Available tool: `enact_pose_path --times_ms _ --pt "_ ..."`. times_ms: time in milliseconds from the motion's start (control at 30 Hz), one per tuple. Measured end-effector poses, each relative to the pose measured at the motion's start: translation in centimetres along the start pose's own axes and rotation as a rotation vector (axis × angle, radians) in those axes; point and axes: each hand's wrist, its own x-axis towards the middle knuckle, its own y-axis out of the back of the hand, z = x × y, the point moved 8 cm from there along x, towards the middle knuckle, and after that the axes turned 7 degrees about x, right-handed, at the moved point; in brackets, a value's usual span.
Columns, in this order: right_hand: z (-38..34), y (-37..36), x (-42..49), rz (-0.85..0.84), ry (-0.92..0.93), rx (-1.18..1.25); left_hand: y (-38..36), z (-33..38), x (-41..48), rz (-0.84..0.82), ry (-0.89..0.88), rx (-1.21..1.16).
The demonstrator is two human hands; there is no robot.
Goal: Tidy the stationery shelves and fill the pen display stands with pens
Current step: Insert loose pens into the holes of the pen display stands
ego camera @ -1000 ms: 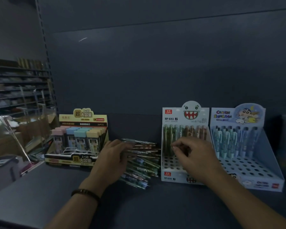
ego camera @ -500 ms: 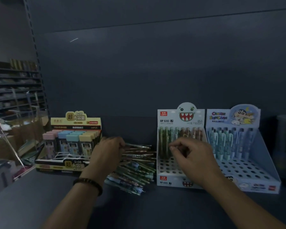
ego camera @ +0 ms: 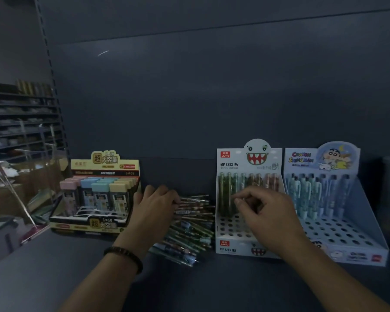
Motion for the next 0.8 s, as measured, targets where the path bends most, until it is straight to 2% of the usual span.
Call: enact_pose_path --times_ms 300,400,500,600,667,800 --pt "0.1 0.1 0.0 0.002 -0.030 0.025 -0.4 -0.1 0.1 0.024 -0.069 -0.157" --pt "0.2 0.0 0.0 -0.001 -0.047 0.040 0.5 0.2 -0.1 0.132 -0.113 -0.176" --pt "0.3 0.1 0.1 0.016 -0.060 0.084 2.6 0.9 0.0 0.219 -0.083 -0.221" --pt "0.0 0.3 0.3 0.035 -0.084 0.215 4.8 3.1 0.3 0.233 -0.156 -0.330" --pt "-0.1 0.4 0.6 0.039 -0.120 0.403 6.0 5.1 0.6 0.233 -0.195 -0.360" --pt "0.1 2.1 1.0 0.143 -0.146 0.590 7.2 9.3 1.2 0.216 -0.199 -0.413"
